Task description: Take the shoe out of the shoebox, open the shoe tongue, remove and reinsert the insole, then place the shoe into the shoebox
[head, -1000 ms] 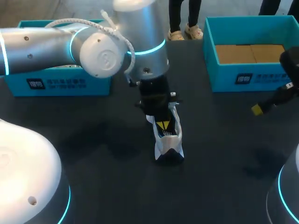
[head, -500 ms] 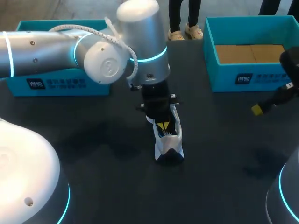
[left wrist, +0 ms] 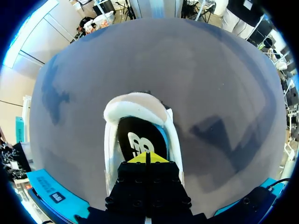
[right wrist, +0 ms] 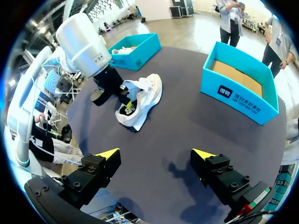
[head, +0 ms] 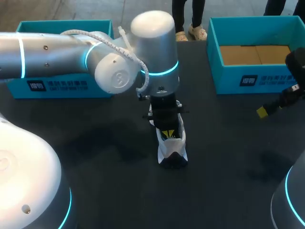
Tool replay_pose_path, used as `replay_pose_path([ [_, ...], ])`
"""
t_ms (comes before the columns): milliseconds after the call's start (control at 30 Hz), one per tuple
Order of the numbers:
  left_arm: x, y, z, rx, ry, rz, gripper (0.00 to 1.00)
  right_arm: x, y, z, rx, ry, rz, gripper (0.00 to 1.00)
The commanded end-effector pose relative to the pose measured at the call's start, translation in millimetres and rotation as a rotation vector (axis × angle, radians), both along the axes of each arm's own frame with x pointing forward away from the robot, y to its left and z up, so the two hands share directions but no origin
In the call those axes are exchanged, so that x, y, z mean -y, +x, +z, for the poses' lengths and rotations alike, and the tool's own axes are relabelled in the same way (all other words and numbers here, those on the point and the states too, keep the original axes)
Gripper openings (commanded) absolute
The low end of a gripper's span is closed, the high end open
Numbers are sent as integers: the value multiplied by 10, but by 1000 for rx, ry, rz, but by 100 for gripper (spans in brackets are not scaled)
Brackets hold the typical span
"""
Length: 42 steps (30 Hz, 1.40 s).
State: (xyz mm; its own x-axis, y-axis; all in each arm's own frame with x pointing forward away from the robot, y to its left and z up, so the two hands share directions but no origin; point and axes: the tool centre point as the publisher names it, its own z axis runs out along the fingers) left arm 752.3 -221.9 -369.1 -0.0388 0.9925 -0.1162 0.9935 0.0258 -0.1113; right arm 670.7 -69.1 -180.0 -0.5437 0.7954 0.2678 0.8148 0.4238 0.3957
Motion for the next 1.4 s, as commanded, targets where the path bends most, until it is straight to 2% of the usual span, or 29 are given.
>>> replay_pose_path([
  [33,56,19,-99,-1,6,3,0,-4,-16,-8,2,-1,-2,100],
  [400,48,27,-244,10,12,22,0,-4,-16,-8,2,-1,-2,100],
  [733,-21,11,-39,18,-25,31,0,-4,-16,-8,2,-1,-2,100],
  [933,-49,9,-16,35,-11,23,0,-4,-16,-8,2,-1,-2,100],
  [1133,-68,-10,-134,28,42,5,0,-4,-16,-8,2,-1,-2,100],
  [1400,-18,-32,-282,22,55,-5,0,-4,-16,-8,2,-1,-2,100],
])
